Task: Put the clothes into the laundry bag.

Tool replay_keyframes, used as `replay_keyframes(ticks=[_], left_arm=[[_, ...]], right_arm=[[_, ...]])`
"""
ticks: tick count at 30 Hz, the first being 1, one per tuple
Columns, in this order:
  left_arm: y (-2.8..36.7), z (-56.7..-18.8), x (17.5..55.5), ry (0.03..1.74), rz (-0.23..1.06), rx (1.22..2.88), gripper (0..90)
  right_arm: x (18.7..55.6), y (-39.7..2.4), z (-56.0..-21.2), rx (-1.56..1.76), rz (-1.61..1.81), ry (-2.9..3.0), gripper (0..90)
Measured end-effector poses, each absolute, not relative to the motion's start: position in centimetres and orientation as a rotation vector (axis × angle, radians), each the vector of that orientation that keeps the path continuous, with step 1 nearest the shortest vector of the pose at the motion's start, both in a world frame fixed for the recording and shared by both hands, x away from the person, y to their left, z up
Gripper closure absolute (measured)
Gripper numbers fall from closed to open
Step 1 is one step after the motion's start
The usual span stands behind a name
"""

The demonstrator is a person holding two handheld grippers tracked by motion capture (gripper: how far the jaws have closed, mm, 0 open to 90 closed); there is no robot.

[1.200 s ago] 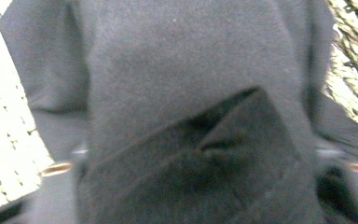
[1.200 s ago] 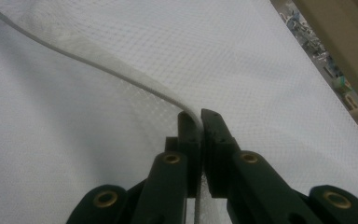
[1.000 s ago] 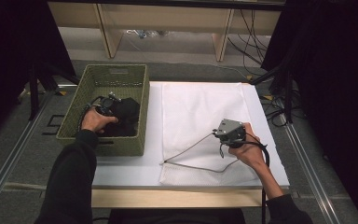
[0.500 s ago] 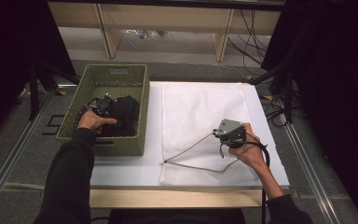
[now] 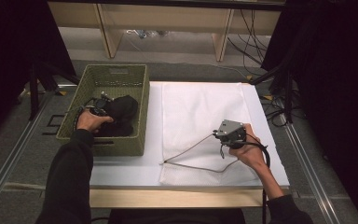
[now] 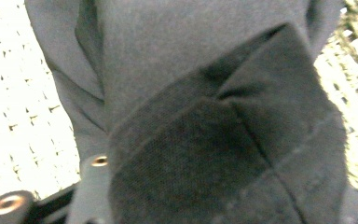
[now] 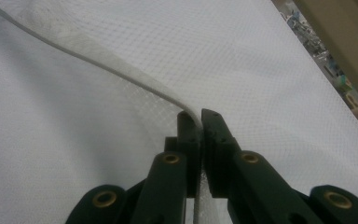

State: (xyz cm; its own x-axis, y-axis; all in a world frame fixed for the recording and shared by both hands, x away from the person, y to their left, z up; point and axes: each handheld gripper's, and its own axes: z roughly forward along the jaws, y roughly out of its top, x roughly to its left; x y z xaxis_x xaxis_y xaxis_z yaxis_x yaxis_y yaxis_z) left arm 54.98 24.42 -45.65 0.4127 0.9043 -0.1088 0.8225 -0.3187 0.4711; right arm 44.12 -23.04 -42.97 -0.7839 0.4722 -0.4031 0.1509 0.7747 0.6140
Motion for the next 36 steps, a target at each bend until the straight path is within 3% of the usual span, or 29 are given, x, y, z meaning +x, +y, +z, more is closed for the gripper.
replay_keyframes(ticks=[5, 14, 18, 36], left_arm=[[24.7, -44.3, 54.8, 1.432, 0.331, 2.210, 58.9], [25.0, -39.7, 54.3, 1.372, 0.434, 2.008, 59.0], [25.0, -37.5, 54.3, 1.357, 0.455, 2.000, 59.0], [24.8, -32.6, 53.6, 1.325, 0.401, 1.996, 58.8]], right_arm=[[44.1, -23.0, -43.1, 0.472, 0.765, 2.418, 87.3], [44.2, -22.9, -43.1, 0.468, 0.762, 2.426, 87.3], [44.1, -22.9, -43.1, 0.476, 0.768, 2.420, 87.4], [44.2, -23.1, -43.0, 0.481, 0.779, 2.413, 87.4]])
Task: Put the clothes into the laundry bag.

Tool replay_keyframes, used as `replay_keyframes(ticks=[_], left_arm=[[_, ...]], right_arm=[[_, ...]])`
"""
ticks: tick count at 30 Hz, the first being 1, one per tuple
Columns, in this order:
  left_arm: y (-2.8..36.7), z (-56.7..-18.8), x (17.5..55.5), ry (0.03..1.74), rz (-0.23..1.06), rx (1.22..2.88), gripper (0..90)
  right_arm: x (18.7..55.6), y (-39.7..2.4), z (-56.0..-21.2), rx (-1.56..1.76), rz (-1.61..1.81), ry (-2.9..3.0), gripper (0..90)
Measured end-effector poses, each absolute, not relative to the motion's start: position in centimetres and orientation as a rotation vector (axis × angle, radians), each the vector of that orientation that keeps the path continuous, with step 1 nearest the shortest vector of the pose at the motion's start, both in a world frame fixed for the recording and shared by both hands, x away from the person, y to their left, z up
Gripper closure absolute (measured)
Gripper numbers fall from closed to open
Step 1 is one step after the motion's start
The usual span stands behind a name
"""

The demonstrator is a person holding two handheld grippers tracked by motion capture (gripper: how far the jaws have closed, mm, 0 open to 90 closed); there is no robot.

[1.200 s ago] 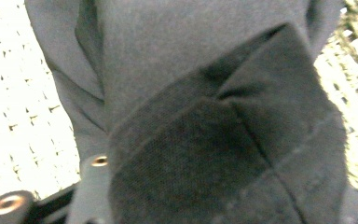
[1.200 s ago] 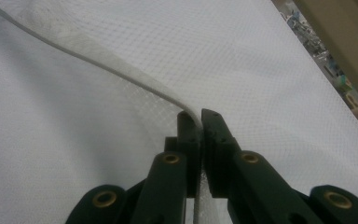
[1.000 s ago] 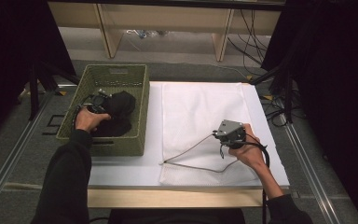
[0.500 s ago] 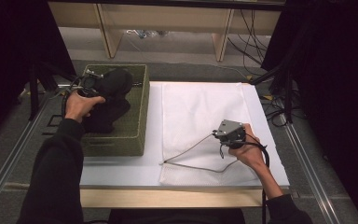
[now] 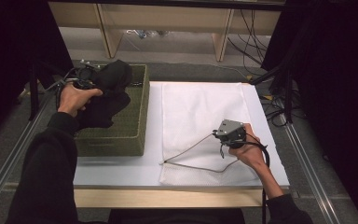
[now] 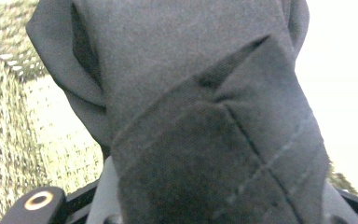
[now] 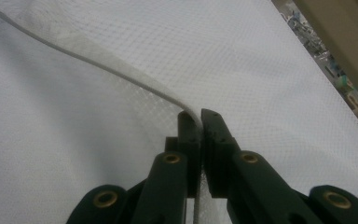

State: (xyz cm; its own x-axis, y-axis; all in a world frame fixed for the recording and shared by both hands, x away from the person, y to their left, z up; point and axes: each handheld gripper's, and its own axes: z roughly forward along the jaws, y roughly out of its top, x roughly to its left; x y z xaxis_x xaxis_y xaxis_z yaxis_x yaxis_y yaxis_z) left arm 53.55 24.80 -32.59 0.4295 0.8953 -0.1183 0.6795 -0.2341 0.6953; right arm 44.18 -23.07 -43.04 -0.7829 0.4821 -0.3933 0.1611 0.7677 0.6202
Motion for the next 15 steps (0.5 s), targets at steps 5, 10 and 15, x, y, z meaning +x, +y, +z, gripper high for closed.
replay_keyframes(ticks=[5, 10, 15], left_arm=[[24.1, -30.5, 52.6, 1.259, 0.386, 2.015, 58.8], [23.1, -28.5, 50.5, 1.174, 0.335, 2.023, 58.8], [21.9, -27.2, 48.0, 1.061, 0.285, 2.021, 58.7]], right_arm=[[44.3, -23.1, -43.0, 0.446, 0.778, 2.409, 87.6], [44.3, -23.2, -42.8, 0.439, 0.783, 2.408, 87.8], [44.5, -23.4, -42.4, 0.395, 0.790, 2.386, 88.0]])
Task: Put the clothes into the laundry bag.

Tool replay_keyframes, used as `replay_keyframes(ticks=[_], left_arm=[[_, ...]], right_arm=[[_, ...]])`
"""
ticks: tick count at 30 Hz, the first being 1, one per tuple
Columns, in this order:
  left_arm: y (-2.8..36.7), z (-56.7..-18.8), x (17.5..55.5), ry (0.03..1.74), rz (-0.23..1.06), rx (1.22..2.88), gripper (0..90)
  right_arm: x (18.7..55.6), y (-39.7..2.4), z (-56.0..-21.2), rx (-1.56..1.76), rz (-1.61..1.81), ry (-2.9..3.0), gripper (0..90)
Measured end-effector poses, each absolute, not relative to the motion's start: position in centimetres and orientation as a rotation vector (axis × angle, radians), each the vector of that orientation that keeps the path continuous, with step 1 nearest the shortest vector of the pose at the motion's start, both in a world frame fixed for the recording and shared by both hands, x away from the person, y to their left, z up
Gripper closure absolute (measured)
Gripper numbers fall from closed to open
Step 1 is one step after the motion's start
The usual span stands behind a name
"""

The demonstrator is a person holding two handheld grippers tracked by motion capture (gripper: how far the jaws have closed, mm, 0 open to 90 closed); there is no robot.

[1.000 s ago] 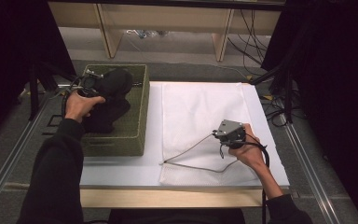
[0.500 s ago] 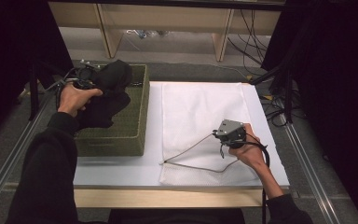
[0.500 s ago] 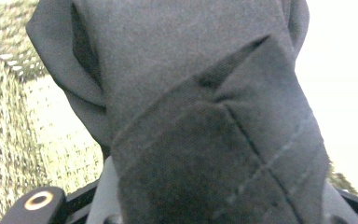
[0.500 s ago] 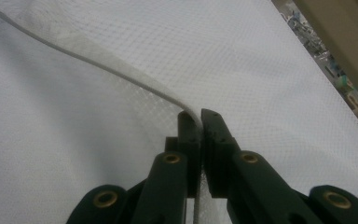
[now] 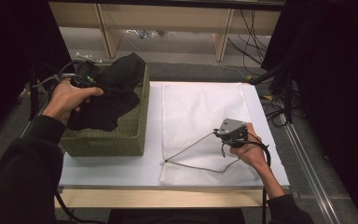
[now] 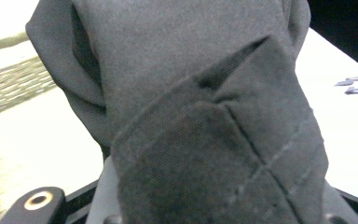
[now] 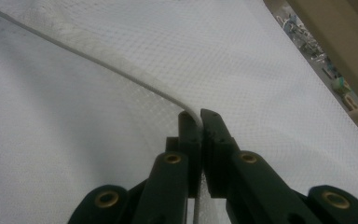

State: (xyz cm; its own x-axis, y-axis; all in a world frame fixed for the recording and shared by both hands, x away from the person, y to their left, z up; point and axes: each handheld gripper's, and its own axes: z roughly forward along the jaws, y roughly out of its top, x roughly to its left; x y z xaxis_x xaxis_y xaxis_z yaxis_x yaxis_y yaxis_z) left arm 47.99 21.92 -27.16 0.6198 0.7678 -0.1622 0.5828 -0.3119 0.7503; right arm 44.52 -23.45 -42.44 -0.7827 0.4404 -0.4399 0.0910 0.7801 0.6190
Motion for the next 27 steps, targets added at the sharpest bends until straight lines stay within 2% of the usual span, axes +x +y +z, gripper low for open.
replay_keyframes(ticks=[3, 17, 27], left_arm=[[21.1, -26.6, 46.5, 1.003, 0.244, 2.030, 58.7], [16.3, -26.2, 39.7, 0.783, 0.074, 2.027, 58.6], [12.1, -30.5, 36.8, 0.693, -0.105, 2.065, 58.4]], right_arm=[[44.3, -23.3, -42.4, 0.472, 0.801, 2.390, 88.1], [45.0, -23.5, -41.3, 0.448, 0.837, 2.367, 88.2], [45.0, -23.6, -41.3, 0.472, 0.847, 2.367, 88.2]])
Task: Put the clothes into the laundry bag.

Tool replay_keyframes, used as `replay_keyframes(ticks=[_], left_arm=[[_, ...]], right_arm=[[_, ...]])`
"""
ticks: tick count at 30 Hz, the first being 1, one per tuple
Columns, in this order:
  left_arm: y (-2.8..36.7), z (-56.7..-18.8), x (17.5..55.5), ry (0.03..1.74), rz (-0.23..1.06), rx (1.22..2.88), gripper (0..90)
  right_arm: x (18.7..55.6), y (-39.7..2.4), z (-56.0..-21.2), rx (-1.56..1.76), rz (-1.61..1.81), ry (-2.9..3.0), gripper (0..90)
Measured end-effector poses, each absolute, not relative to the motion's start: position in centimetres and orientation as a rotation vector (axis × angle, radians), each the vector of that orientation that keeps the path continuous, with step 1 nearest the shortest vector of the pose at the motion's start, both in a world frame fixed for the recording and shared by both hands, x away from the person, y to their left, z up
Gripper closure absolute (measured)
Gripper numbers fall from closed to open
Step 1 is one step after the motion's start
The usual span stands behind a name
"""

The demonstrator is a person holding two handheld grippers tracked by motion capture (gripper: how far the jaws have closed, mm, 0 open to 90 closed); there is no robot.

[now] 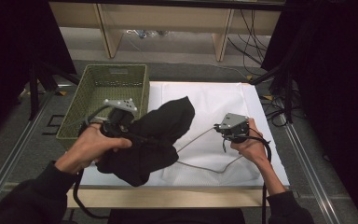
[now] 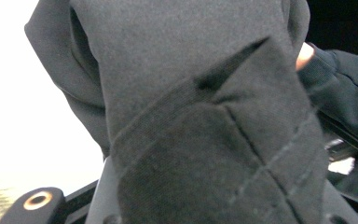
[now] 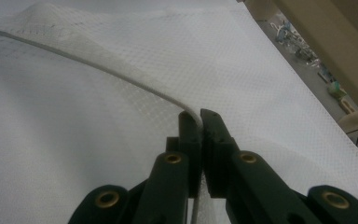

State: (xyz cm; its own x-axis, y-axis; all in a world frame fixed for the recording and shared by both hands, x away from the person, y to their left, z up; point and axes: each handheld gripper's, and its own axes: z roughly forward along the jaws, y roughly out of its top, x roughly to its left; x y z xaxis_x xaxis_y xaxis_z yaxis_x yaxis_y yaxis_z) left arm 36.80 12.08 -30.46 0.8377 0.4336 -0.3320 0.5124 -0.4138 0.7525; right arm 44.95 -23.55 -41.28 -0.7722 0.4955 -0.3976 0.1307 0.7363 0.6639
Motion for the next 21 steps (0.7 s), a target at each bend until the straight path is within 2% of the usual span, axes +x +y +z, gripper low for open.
replay_keyframes(ticks=[5, 8, 13, 21], left_arm=[[9.7, -32.9, 35.9, 0.646, -0.208, 2.091, 58.3], [8.1, -33.9, 35.8, 0.598, -0.218, 2.126, 58.3], [5.4, -36.1, 36.1, 0.614, -0.309, 2.116, 58.3], [2.6, -40.3, 37.5, 0.677, -0.376, 2.112, 58.0]], right_arm=[[45.1, -23.6, -41.2, 0.448, 0.850, 2.361, 88.2], [45.1, -23.6, -41.1, 0.448, 0.859, 2.361, 88.2], [44.9, -23.5, -40.9, 0.453, 0.874, 2.360, 88.2], [44.8, -23.7, -40.9, 0.470, 0.887, 2.362, 88.2]])
